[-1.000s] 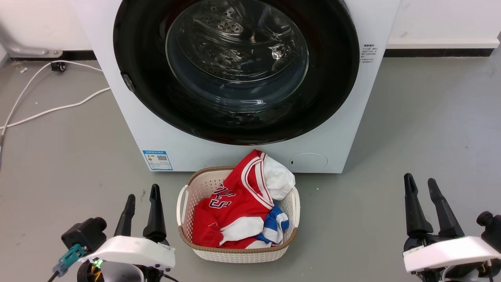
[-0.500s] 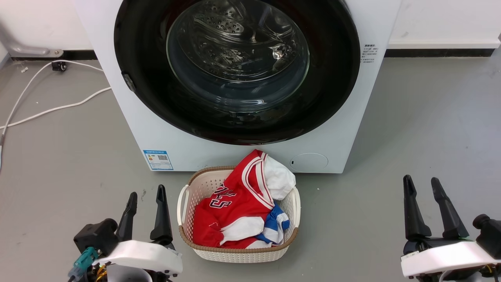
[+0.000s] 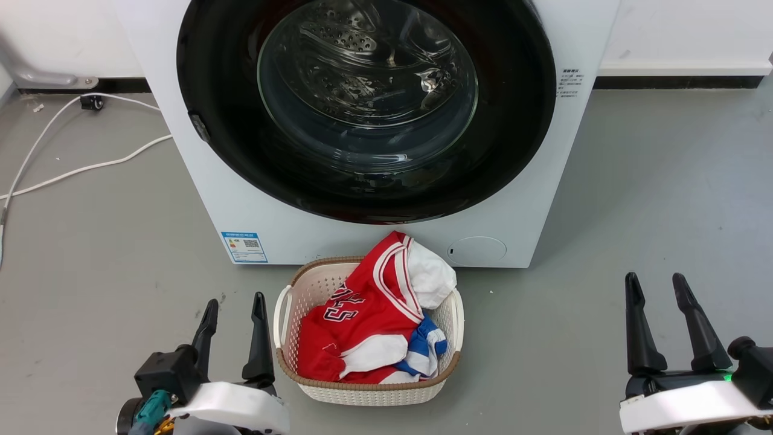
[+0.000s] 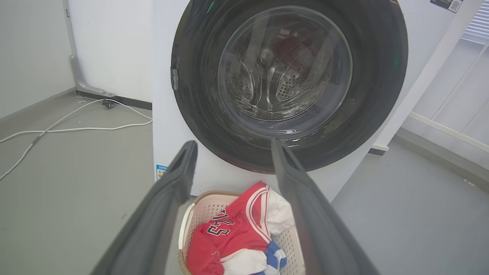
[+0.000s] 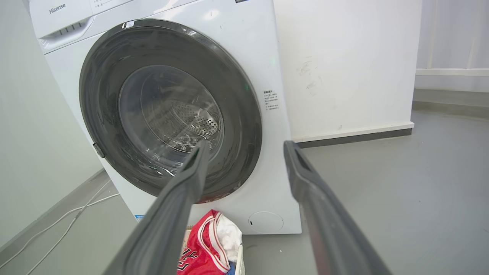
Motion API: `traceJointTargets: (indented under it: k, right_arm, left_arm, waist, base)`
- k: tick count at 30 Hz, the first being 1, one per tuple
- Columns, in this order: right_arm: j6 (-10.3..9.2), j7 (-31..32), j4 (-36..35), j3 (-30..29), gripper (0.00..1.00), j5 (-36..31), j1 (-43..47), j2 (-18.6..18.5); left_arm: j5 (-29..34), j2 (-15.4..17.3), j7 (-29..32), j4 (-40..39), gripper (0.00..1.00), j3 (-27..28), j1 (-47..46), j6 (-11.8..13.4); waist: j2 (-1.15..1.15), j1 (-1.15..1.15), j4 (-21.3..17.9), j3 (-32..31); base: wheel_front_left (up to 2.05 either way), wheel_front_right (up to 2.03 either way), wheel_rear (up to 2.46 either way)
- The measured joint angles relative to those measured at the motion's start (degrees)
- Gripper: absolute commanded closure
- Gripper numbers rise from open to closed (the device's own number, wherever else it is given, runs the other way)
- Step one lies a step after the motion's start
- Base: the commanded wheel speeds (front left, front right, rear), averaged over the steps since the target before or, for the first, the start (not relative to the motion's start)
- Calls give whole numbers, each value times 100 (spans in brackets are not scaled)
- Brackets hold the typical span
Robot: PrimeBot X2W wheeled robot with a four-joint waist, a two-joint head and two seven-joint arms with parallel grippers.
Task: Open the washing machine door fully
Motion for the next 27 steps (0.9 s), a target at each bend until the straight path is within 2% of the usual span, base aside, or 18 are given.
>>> traceJointTargets:
  k: [16, 27]
  right_arm:
    - [1, -192, -193, -24, 0, -704, 146, -2]
    - [1, -302, -288, -36, 0, -886, 169, -3]
  left_arm:
    - [775, -69, -187, 19, 0, -45, 60, -3]
    - [1182, -97, -310, 68, 0, -48, 109, -83]
  waist:
    - [0, 0, -12, -11]
    - [0, 0, -22, -8]
  base:
    - [0, 0, 0]
    - [0, 0, 0]
